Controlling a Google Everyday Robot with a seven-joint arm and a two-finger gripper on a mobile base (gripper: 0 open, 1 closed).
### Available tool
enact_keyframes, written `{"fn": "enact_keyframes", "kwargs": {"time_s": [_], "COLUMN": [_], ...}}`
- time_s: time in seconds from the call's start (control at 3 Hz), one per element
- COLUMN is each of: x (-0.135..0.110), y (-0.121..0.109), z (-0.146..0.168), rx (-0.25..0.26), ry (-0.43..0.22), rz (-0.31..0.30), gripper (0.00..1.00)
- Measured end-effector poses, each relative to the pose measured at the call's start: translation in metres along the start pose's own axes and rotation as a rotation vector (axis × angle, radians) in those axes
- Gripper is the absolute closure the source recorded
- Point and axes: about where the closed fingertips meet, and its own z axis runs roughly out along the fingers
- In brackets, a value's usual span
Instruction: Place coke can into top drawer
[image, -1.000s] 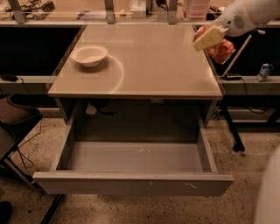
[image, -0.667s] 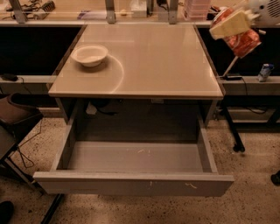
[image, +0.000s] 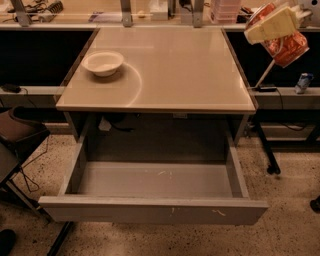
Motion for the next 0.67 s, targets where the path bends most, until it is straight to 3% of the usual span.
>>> {"fn": "enact_keyframes", "kwargs": {"time_s": [0.33, 0.67], "x": [0.007, 0.004], "y": [0.017, 0.069], "z": [0.001, 0.001], "rx": [-0.007, -0.052], "ry": [0.012, -0.070], "rz": [-0.023, -0.075], "gripper": [1.00, 1.00]}}
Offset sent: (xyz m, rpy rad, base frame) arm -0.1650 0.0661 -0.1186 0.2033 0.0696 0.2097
